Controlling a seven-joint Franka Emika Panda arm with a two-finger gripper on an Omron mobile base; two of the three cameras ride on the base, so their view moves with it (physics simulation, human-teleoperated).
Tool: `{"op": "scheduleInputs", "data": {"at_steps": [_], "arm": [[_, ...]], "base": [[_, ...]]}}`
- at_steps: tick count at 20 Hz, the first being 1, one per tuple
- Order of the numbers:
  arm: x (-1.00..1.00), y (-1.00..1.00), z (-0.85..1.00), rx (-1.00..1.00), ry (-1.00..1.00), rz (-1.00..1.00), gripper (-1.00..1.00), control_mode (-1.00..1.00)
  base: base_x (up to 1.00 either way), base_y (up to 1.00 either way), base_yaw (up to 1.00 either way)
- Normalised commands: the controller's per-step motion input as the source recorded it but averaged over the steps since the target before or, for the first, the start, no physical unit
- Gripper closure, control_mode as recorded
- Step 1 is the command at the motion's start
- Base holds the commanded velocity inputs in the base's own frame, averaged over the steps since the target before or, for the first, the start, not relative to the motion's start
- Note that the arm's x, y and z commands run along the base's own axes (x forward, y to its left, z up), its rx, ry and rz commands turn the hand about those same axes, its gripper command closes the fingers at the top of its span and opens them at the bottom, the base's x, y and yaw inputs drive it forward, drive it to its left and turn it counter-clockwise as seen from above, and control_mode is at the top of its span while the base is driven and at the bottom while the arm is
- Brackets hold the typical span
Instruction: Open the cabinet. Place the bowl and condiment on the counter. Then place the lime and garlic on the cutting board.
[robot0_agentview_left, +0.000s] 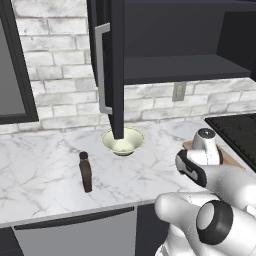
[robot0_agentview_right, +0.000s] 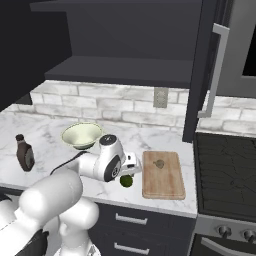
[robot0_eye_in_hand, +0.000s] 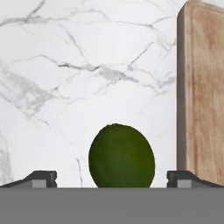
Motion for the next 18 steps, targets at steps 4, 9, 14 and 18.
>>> {"op": "scheduleInputs", "data": {"at_steps": [4,9,14,18], "arm": [[0.03,0.09,-0.21,0.00,0.00,0.00,-1.00,-1.00],[0.00,0.02,-0.24,0.00,-0.01,0.00,-1.00,-1.00],[0.00,0.00,-0.20,0.00,-0.03,0.00,-1.00,-1.00],[0.00,0.00,-0.22,0.00,-0.02,0.00,-1.00,-1.00]], "base": [[0.00,0.00,0.00],[0.00,0.00,0.00],[0.00,0.00,0.00],[0.00,0.00,0.00]]}}
